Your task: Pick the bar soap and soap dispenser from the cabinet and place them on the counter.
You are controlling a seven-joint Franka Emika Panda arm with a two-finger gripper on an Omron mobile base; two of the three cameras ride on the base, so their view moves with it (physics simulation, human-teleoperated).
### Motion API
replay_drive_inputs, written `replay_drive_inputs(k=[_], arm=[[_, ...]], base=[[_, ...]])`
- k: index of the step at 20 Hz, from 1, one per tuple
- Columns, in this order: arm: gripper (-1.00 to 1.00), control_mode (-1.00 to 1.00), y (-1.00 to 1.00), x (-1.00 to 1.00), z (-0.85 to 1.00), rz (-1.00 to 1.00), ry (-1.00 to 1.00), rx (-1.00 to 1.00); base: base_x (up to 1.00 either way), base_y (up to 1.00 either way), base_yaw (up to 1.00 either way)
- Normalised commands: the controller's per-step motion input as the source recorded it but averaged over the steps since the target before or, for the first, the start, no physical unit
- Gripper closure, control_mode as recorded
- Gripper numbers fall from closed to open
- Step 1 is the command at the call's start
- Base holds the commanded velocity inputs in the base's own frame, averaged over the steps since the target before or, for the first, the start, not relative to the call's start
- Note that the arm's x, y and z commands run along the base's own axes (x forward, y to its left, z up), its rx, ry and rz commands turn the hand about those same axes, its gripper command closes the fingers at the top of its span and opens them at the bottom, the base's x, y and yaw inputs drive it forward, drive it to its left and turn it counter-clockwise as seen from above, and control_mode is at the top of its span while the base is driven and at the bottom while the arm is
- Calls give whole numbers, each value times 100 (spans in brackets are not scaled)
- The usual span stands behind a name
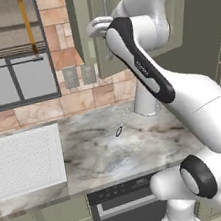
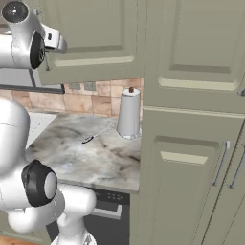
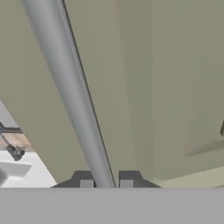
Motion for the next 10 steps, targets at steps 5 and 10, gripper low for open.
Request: replay_drive_inputs(k=[5,10], arm=[[100,-100,-24,-32,-36,8,0,4],[100,-100,-32,-34,-35,8,0,3]], base=[[0,0,0],[0,0,0]])
